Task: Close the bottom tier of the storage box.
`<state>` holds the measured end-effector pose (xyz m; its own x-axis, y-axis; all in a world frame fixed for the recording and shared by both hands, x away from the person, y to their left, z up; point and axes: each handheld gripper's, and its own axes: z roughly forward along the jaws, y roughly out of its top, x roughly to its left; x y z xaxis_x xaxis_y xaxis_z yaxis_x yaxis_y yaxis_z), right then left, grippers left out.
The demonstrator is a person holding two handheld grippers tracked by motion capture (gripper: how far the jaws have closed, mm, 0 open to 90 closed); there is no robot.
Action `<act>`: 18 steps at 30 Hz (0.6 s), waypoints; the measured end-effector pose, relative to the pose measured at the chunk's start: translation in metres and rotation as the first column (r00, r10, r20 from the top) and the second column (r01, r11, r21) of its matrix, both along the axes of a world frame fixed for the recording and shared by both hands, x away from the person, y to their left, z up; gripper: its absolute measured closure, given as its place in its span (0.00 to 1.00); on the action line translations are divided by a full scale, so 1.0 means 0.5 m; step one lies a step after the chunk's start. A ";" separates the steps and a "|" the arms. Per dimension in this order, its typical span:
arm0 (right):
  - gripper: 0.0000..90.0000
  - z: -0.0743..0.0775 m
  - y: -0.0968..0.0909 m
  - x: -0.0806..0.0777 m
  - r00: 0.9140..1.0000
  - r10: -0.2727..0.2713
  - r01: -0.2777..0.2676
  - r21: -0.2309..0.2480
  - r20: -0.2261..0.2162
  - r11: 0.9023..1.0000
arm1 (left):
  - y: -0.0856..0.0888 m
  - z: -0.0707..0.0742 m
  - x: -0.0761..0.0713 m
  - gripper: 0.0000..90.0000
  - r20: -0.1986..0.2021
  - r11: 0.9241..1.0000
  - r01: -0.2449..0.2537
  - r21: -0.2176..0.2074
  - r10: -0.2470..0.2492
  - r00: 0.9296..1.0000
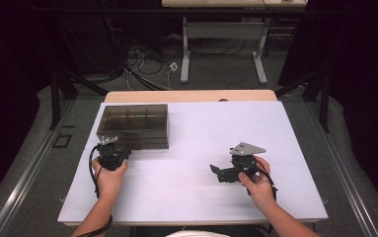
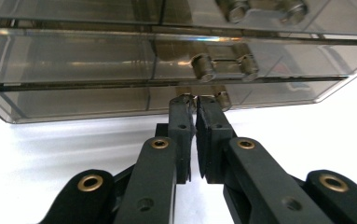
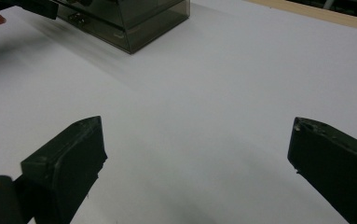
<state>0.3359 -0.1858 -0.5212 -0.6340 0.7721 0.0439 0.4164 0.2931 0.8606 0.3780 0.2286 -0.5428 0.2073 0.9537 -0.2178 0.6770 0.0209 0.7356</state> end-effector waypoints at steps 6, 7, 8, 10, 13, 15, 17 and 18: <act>0.04 0.001 -0.001 0.000 1.000 -0.004 0.004 0.003 -0.002 1.000 | -0.011 0.011 -0.009 0.85 0.016 1.000 0.020 -0.008 -0.020 1.000; 0.04 0.001 -0.001 0.000 1.000 -0.003 0.003 0.001 -0.006 1.000 | -0.012 0.012 -0.010 0.84 0.021 1.000 0.027 -0.011 -0.027 0.999; 0.04 0.001 -0.001 0.000 1.000 -0.003 0.003 0.001 -0.006 1.000 | -0.013 0.014 -0.012 0.83 0.022 0.999 0.035 -0.009 -0.035 0.999; 0.04 0.002 -0.001 -0.001 1.000 -0.005 0.005 0.004 -0.008 1.000 | -0.018 0.018 -0.015 0.80 0.033 0.999 0.042 -0.016 -0.041 0.999; 0.04 0.002 -0.002 -0.001 1.000 -0.005 0.005 0.003 -0.006 1.000 | -0.023 0.024 -0.019 0.75 0.042 0.998 0.056 -0.024 -0.055 0.998; 0.04 0.003 -0.003 -0.001 1.000 -0.003 0.003 0.001 -0.011 1.000 | -0.027 0.028 -0.022 0.71 0.051 0.998 0.064 -0.025 -0.063 0.997; 0.04 0.003 -0.004 -0.001 1.000 0.002 -0.002 -0.003 -0.009 1.000 | -0.032 0.031 -0.024 0.67 0.061 0.997 0.069 -0.033 -0.067 0.996; 0.04 0.003 -0.004 0.000 1.000 0.002 -0.002 -0.003 -0.009 1.000 | -0.034 0.033 -0.026 0.65 0.060 0.997 0.075 -0.032 -0.073 0.996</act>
<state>0.3357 -0.1877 -0.5197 -0.6350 0.7710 0.0472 0.4234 0.2963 0.8561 0.3652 0.2116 -0.5266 0.2904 0.9274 -0.2358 0.6330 -0.0014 0.7741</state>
